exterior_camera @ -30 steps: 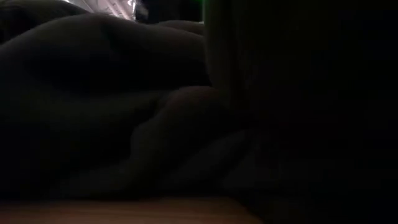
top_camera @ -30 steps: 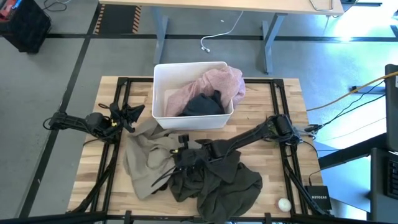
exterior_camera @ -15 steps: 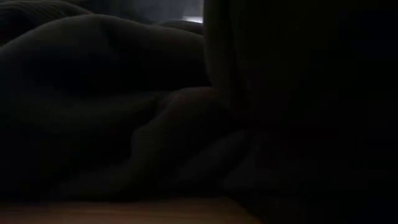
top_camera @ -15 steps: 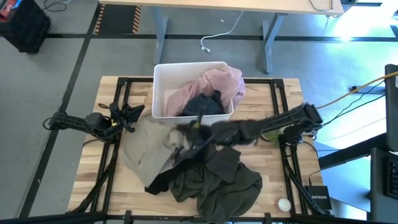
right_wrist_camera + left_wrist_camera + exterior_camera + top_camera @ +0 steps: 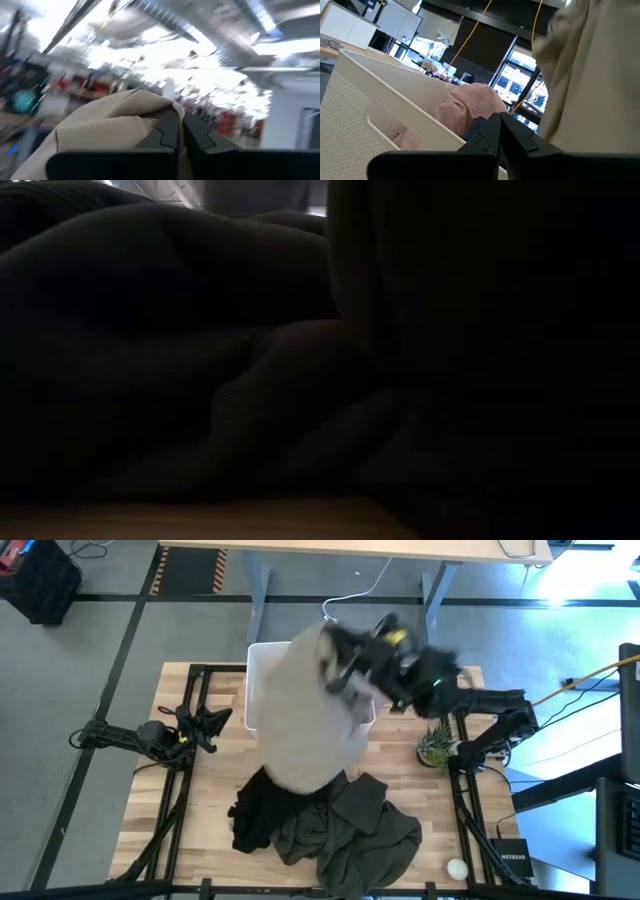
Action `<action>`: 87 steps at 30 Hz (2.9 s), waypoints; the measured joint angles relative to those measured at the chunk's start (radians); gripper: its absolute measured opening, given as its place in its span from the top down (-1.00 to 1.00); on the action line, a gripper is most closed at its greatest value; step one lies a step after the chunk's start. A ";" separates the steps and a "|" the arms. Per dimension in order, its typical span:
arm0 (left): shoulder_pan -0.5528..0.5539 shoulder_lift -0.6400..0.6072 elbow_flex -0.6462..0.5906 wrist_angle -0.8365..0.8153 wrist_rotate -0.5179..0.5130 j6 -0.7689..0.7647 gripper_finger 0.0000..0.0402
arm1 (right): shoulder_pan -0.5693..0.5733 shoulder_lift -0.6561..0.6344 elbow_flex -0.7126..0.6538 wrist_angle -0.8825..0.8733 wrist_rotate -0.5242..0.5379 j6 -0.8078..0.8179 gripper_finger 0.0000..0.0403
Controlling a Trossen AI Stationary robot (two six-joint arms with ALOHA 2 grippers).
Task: Sort clothes
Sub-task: Put the brown pants into the white bin, then put the black shirt into the white bin
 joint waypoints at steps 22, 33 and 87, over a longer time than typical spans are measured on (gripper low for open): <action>0.000 0.000 0.000 0.005 0.000 0.004 0.98 | -0.181 0.076 0.271 -0.483 0.068 0.175 0.90; 0.000 0.000 0.000 -0.002 0.000 0.004 0.98 | -0.153 0.177 0.265 -0.871 -0.067 0.297 0.37; 0.000 0.000 0.000 -0.028 0.004 -0.022 0.98 | 0.248 0.542 -0.076 -0.747 -0.391 0.240 0.82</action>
